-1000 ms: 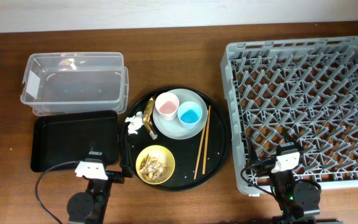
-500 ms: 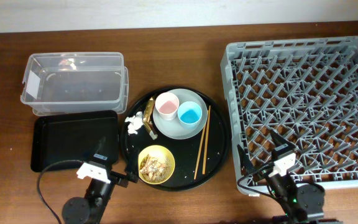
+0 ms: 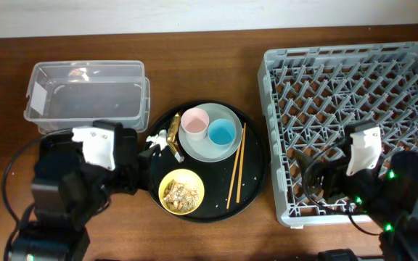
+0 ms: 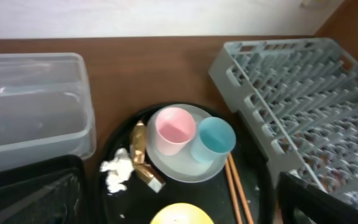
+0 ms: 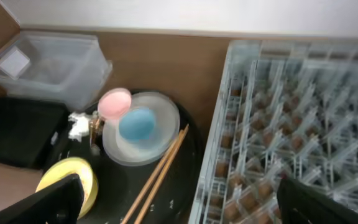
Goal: Sort waste into correct bins and load items into the dishwasher rack
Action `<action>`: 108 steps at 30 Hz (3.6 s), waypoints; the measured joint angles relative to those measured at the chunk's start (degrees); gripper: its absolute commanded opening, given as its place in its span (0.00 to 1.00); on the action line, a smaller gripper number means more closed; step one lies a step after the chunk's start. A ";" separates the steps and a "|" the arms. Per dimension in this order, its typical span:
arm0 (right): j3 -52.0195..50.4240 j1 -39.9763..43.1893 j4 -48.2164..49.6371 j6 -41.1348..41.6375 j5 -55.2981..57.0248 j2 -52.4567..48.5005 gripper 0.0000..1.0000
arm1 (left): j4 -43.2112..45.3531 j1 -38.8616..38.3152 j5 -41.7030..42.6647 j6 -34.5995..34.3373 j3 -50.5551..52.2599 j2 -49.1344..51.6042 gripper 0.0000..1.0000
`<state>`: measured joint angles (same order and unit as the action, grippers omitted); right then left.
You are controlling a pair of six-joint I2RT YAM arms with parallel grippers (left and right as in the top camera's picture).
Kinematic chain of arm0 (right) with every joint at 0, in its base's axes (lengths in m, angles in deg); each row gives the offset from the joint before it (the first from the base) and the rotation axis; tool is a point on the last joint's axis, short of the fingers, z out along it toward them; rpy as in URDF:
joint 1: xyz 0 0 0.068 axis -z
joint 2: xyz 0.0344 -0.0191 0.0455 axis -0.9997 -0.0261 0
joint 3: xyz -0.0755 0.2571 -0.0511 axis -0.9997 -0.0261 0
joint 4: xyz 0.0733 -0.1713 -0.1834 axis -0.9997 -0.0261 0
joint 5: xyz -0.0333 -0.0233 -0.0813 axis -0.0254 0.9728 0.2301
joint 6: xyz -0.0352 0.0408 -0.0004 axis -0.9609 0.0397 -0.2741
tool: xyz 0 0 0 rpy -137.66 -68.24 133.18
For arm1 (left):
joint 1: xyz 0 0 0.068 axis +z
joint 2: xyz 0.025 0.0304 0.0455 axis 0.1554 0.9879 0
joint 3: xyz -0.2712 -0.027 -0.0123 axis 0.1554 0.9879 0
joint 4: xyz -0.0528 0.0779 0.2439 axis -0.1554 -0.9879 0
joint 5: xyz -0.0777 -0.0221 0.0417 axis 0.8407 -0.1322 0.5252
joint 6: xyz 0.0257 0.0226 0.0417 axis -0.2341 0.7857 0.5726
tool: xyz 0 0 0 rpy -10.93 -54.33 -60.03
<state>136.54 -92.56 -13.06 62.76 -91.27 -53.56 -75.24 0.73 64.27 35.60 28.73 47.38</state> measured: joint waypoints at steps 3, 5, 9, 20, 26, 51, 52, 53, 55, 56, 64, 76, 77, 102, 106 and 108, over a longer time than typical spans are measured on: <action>2.23 0.00 -2.14 0.09 -5.27 -2.40 0.98 | -0.04 0.02 5.57 -0.02 -0.90 2.49 1.00; 2.23 0.00 -5.18 0.09 -8.46 -2.34 0.98 | 0.04 0.00 8.50 -0.02 -1.01 2.40 1.00; 2.36 0.00 -7.04 1.20 -8.79 -2.45 0.98 | -4.39 -2.78 8.79 -0.09 -1.68 7.89 1.00; 3.28 0.00 -16.98 13.00 5.75 -19.61 0.98 | 9.68 -21.68 -15.30 -8.24 -1.92 39.21 0.76; 3.28 0.00 -17.70 13.18 5.57 -19.61 0.98 | 23.02 -17.79 -22.80 -8.39 -2.36 43.82 0.68; 3.30 0.00 -17.29 10.75 0.83 -19.71 0.97 | -10.19 -9.05 -7.17 -7.54 -25.92 44.52 0.01; 3.58 0.02 -17.18 8.66 -2.29 -19.69 0.96 | -10.40 -7.43 -0.09 -7.15 -25.99 43.30 0.01; 4.90 0.00 -16.85 6.08 -6.64 -19.61 0.95 | -10.29 -6.32 10.03 -6.05 -26.12 42.84 0.00; 8.92 0.00 -15.96 1.88 -15.04 -19.12 0.97 | -10.25 -5.40 26.95 -3.45 -26.14 42.84 0.00; 12.26 0.00 -13.92 0.17 -20.26 -18.56 0.99 | -10.03 -5.16 37.59 -1.88 -26.14 42.82 0.01; 15.93 -0.96 -5.42 -1.31 -40.54 -19.28 0.92 | -7.43 -6.91 69.61 1.42 -26.14 42.82 0.00; 15.91 -12.20 1.92 -0.37 -42.71 -20.57 0.61 | -4.02 -7.21 73.07 1.49 -26.14 42.82 0.01; 15.91 -12.20 2.27 -0.11 -42.62 -20.59 0.59 | -4.04 -7.21 73.18 1.49 -26.14 42.82 0.00; 17.20 27.67 -29.57 17.33 20.00 -20.09 0.52 | -4.20 -6.12 72.72 1.86 -26.25 42.82 0.99; 17.09 37.64 -28.81 14.95 17.49 -35.98 0.51 | -4.35 -6.12 72.76 1.86 -26.25 42.82 0.99; 17.03 41.29 -27.61 13.03 13.49 -41.53 0.51 | -4.31 -6.12 72.67 1.86 -26.25 42.82 0.99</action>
<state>153.56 -51.27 -40.66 75.78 -77.79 -95.09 -79.54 -5.39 136.95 37.46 2.48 90.20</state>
